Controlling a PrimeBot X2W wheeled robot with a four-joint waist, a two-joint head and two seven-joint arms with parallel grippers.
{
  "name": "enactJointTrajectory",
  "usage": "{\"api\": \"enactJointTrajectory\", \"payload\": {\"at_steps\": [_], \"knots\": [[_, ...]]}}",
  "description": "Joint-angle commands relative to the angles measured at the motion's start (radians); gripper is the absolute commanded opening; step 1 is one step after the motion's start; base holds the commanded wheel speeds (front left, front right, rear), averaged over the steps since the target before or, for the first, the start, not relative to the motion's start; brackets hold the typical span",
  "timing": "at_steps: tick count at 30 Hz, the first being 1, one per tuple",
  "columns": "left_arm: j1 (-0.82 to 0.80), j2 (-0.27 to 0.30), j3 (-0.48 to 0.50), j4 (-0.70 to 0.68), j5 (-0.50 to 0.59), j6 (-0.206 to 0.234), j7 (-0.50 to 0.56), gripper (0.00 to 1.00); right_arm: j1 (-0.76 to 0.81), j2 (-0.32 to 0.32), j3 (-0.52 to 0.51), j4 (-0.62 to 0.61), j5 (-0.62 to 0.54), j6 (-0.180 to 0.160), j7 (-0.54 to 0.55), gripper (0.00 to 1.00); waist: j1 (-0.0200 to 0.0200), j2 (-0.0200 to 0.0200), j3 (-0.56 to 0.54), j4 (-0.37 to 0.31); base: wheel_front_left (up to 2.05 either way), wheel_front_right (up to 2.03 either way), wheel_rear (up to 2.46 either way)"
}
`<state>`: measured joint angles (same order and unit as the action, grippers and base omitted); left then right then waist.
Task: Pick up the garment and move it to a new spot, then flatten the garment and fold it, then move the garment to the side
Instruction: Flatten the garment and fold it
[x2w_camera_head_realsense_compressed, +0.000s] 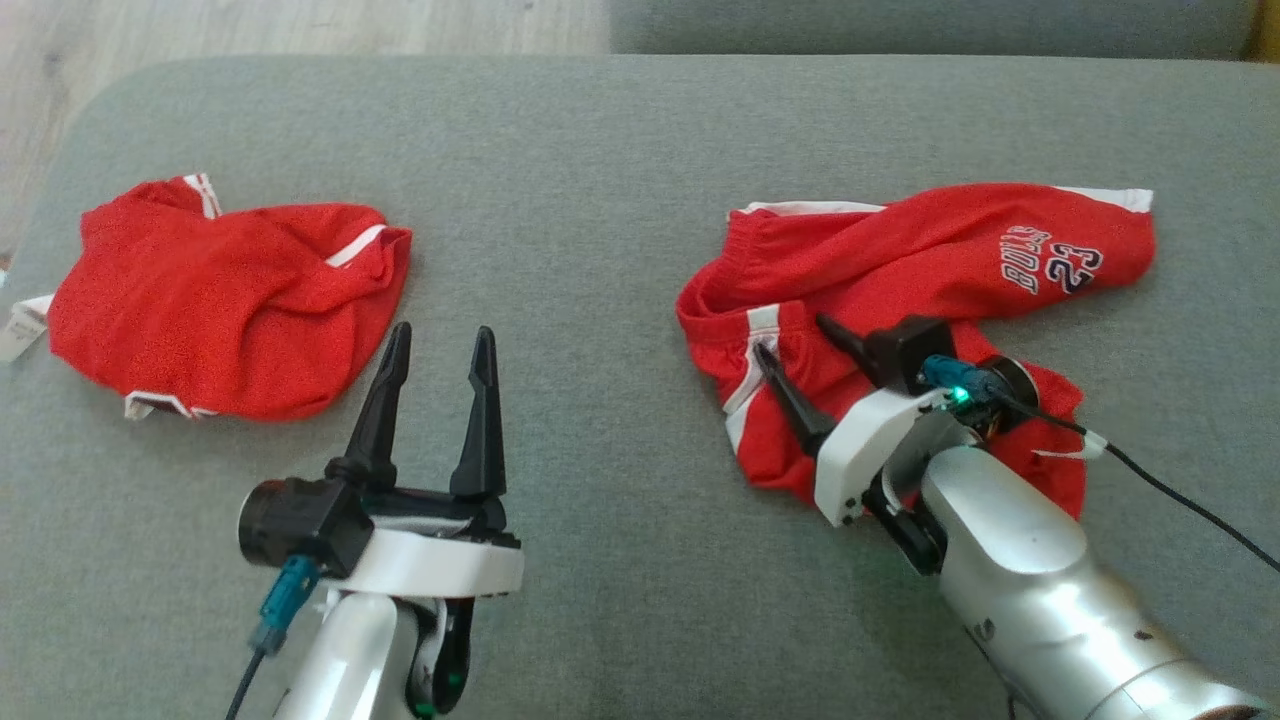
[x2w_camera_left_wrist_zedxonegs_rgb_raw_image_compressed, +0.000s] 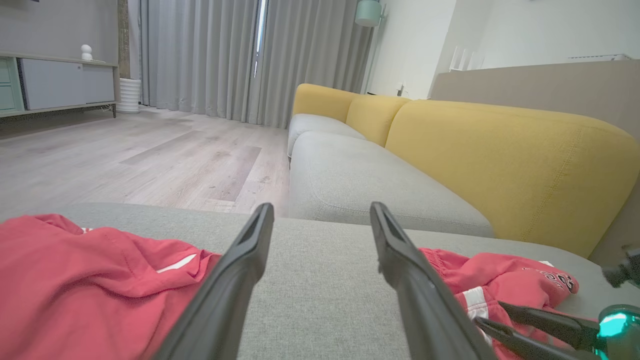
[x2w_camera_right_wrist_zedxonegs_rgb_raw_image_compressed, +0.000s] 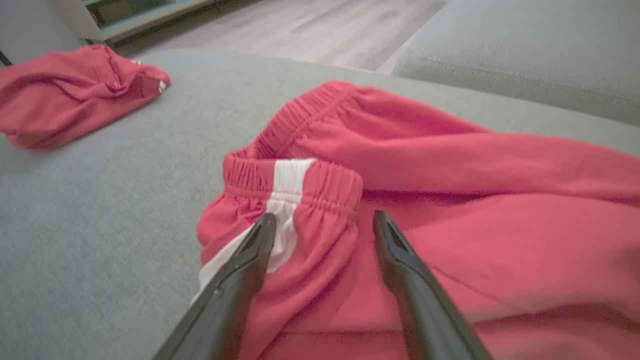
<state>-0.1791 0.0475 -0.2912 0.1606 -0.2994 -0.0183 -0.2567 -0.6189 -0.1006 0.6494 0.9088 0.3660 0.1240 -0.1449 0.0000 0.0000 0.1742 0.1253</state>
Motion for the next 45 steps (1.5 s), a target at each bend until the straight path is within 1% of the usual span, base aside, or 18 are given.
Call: {"api": "enactJointTrajectory", "payload": {"at_steps": [1,5,8,13,16,19,20,23,27,29,34,38,42,45], "knots": [[-0.037,0.003,0.035,-0.027,-0.001,0.002,-0.005,1.0,-0.033,0.025,-0.002,-0.026,-0.003,0.007,-0.034,1.0,0.0,0.0,-0.004,-0.013,0.0,0.0,0.0],[-0.036,0.003,0.05,-0.028,0.006,0.001,-0.005,1.0,-0.025,0.029,-0.042,-0.054,-0.007,0.007,-0.08,1.0,0.0,0.0,-0.012,-0.046,0.0,0.0,0.0],[-0.033,0.003,0.066,-0.03,0.012,-0.002,-0.005,1.0,0.003,0.022,-0.096,-0.103,0.001,0.007,-0.101,1.0,0.0,0.0,-0.022,-0.075,0.0,0.0,0.0],[-0.023,0.003,0.092,-0.037,0.021,-0.008,-0.005,1.0,0.096,0.004,-0.251,-0.233,-0.02,0.007,-0.115,1.0,0.0,0.0,-0.035,-0.126,0.0,0.0,0.0],[-0.02,0.003,0.103,-0.04,0.027,-0.014,-0.005,1.0,0.185,0.006,-0.37,-0.354,-0.075,0.007,-0.116,1.0,0.0,0.0,-0.041,-0.154,0.0,0.0,0.0],[-0.016,0.003,0.11,-0.042,0.031,-0.02,-0.005,1.0,0.295,0.023,-0.483,-0.464,-0.124,0.007,-0.117,1.0,0.0,0.0,-0.049,-0.178,0.0,0.0,0.0],[-0.016,0.003,0.11,-0.042,0.031,-0.02,-0.005,1.0,0.295,0.023,-0.483,-0.464,-0.124,0.007,-0.117,1.0,0.0,0.0,-0.049,-0.178,0.0,0.0,0.0],[-0.009,0.003,0.113,-0.039,0.035,-0.024,-0.005,1.0,0.401,0.037,-0.551,-0.528,-0.183,0.007,-0.117,1.0,0.0,0.0,-0.059,-0.199,0.0,0.0,0.0],[-0.001,0.003,0.116,-0.035,0.04,-0.029,-0.005,1.0,0.499,0.047,-0.564,-0.546,-0.23,0.007,-0.117,1.0,0.0,0.0,-0.065,-0.221,0.0,0.0,0.0],[-0.002,0.003,0.116,-0.033,0.043,-0.033,-0.005,1.0,0.516,0.049,-0.568,-0.551,-0.242,0.007,-0.117,1.0,0.0,0.0,-0.063,-0.228,0.0,0.0,0.0],[-0.006,0.003,0.114,-0.036,0.046,-0.037,-0.005,1.0,0.518,0.05,-0.553,-0.554,-0.228,0.007,-0.117,1.0,0.0,0.0,-0.054,-0.237,0.0,0.0,0.0],[-0.011,0.003,0.11,-0.036,0.047,-0.039,-0.005,1.0,0.524,0.05,-0.51,-0.512,-0.25,0.007,-0.116,1.0,0.0,0.0,-0.047,-0.235,0.0,0.0,0.0],[-0.012,0.003,0.104,-0.032,0.043,-0.04,-0.005,1.0,0.521,0.05,-0.482,-0.454,-0.272,0.007,-0.093,1.0,0.0,0.0,-0.044,-0.225,0.0,0.0,0.0],[-0.013,0.003,0.103,-0.03,0.041,-0.039,-0.005,1.0,0.516,0.05,-0.482,-0.421,-0.278,0.007,-0.071,1.0,0.0,0.0,-0.044,-0.219,0.0,0.0,0.0]]}}
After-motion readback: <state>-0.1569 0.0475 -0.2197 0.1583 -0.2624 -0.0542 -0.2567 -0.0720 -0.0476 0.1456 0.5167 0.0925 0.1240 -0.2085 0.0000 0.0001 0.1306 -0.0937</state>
